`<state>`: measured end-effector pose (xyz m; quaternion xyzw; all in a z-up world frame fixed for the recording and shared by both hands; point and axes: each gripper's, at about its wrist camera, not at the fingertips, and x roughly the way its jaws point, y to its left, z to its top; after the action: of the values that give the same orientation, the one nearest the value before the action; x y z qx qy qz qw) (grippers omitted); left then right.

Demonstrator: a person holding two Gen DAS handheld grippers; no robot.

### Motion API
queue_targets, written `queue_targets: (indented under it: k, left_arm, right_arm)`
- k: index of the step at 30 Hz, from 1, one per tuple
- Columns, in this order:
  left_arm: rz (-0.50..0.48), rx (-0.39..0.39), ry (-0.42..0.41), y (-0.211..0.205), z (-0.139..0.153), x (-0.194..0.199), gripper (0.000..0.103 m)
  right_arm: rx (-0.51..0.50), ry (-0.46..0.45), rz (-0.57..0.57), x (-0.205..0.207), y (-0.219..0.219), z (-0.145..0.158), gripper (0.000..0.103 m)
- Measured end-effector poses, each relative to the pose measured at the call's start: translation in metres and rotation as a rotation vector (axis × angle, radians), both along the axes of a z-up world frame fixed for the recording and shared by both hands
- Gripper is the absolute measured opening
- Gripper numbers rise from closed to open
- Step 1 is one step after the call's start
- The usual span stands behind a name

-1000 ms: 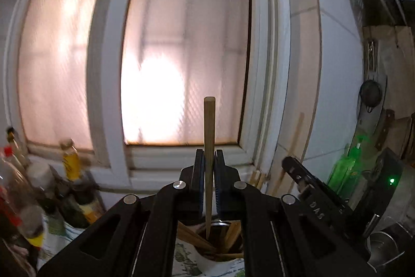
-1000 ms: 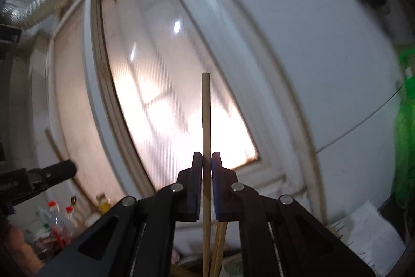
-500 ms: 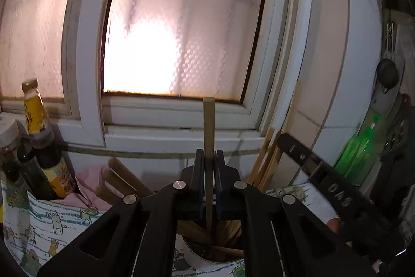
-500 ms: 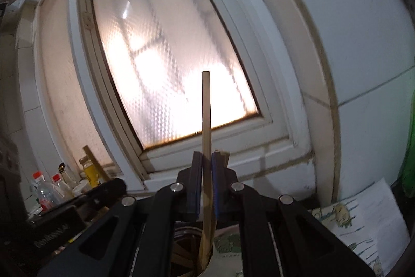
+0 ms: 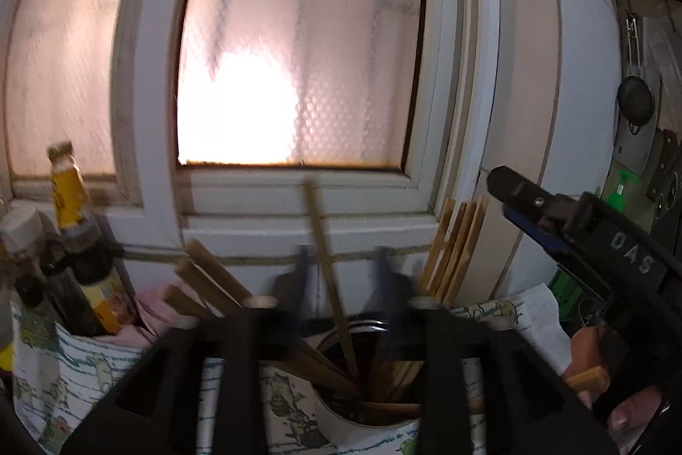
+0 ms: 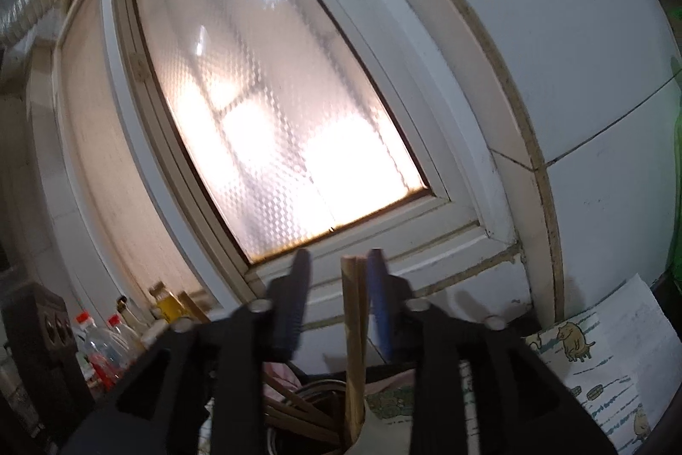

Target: Organize utensils

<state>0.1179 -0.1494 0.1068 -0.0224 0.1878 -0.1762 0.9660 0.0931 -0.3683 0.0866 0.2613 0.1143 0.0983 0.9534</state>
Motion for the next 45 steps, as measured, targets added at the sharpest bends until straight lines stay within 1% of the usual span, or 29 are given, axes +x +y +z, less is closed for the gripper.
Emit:
queue_targets:
  k: [1,2,3,4,6,8,9,10,13,15,16,20,24,25,27,29,30,32,33,34,35,37,39,41,43,45]
  left_arm:
    - [0.020,0.003,-0.019,0.002,0.003,-0.005,0.056]
    - [0.035,0.009,-0.029,0.004,0.006,-0.009,0.056]
    - [0.039,0.015,-0.043,0.006,0.010,-0.016,0.056]
    - [0.039,0.017,-0.064,0.009,0.014,-0.023,0.057]
    - [0.064,0.027,-0.115,0.016,0.022,-0.038,0.067]
    - [0.087,0.023,-0.162,0.024,0.030,-0.051,0.081]
    - [0.093,0.019,-0.175,0.029,0.034,-0.056,0.083]
    - [0.099,0.016,-0.185,0.034,0.037,-0.062,0.088]
    - [0.119,0.013,-0.215,0.050,0.044,-0.075,0.089]
    - [0.147,0.030,-0.234,0.060,0.044,-0.081,0.095]
    - [0.161,0.036,-0.241,0.065,0.041,-0.084,0.102]
    - [0.197,0.042,-0.224,0.087,0.026,-0.095,0.103]
    - [0.227,0.038,-0.188,0.110,-0.002,-0.101,0.103]
    - [0.231,0.041,-0.180,0.113,-0.010,-0.104,0.103]
    - [0.235,0.053,-0.168,0.118,-0.028,-0.108,0.103]
    - [0.275,0.060,-0.169,0.121,-0.045,-0.111,0.103]
    - [0.289,0.063,-0.159,0.121,-0.053,-0.111,0.103]
    - [0.273,0.058,-0.114,0.123,-0.066,-0.105,0.103]
    - [0.267,0.049,-0.094,0.124,-0.070,-0.103,0.103]
    - [0.269,0.040,-0.085,0.126,-0.074,-0.103,0.103]
    - [0.273,0.034,-0.084,0.127,-0.077,-0.103,0.103]
    - [0.296,0.045,-0.084,0.127,-0.081,-0.102,0.103]
    - [0.274,0.034,-0.071,0.128,-0.087,-0.101,0.103]
    - [0.295,0.029,-0.063,0.127,-0.094,-0.101,0.103]
    - [0.273,0.018,-0.030,0.128,-0.096,-0.099,0.103]
    - [0.296,0.018,-0.053,0.127,-0.094,-0.104,0.103]
  right_arm:
    - [0.008,-0.012,0.001,-0.003,-0.001,0.002,0.037]
    - [0.018,-0.028,0.001,-0.006,-0.003,0.004,0.048]
    - [0.028,-0.044,-0.002,-0.010,-0.005,0.006,0.063]
    - [0.036,-0.057,-0.009,-0.012,-0.006,0.007,0.069]
    - [0.048,-0.075,-0.047,-0.020,-0.009,0.012,0.085]
    - [0.052,-0.114,-0.061,-0.030,-0.010,0.018,0.093]
    - [0.052,-0.131,-0.059,-0.033,-0.010,0.021,0.098]
    - [0.043,-0.152,-0.059,-0.037,-0.009,0.024,0.099]
    - [0.011,-0.174,-0.076,-0.045,-0.004,0.030,0.103]
    - [-0.001,-0.188,-0.073,-0.051,-0.001,0.034,0.103]
    - [-0.015,-0.190,-0.074,-0.054,0.001,0.037,0.103]
    - [-0.090,-0.228,-0.093,-0.078,0.013,0.044,0.103]
    - [-0.193,-0.258,-0.093,-0.097,0.030,0.034,0.103]
    - [-0.235,-0.248,-0.092,-0.101,0.037,0.026,0.103]
    - [-0.284,-0.224,-0.099,-0.109,0.046,0.008,0.103]
    - [-0.295,-0.194,-0.092,-0.115,0.048,-0.008,0.103]
    - [-0.308,-0.164,-0.086,-0.116,0.051,-0.016,0.103]
    - [-0.398,-0.062,-0.110,-0.110,0.061,-0.032,0.103]
    - [-0.436,-0.029,-0.119,-0.107,0.065,-0.037,0.103]
    - [-0.450,-0.014,-0.111,-0.105,0.068,-0.040,0.103]
    - [-0.450,-0.005,-0.101,-0.105,0.070,-0.043,0.103]
    - [-0.446,0.004,-0.092,-0.105,0.073,-0.047,0.103]
    - [-0.481,0.027,-0.089,-0.103,0.082,-0.055,0.103]
    - [-0.529,0.039,-0.079,-0.102,0.093,-0.060,0.103]
    - [-0.566,0.045,-0.072,-0.104,0.101,-0.064,0.103]
    - [-0.581,0.055,-0.080,-0.103,0.102,-0.067,0.103]
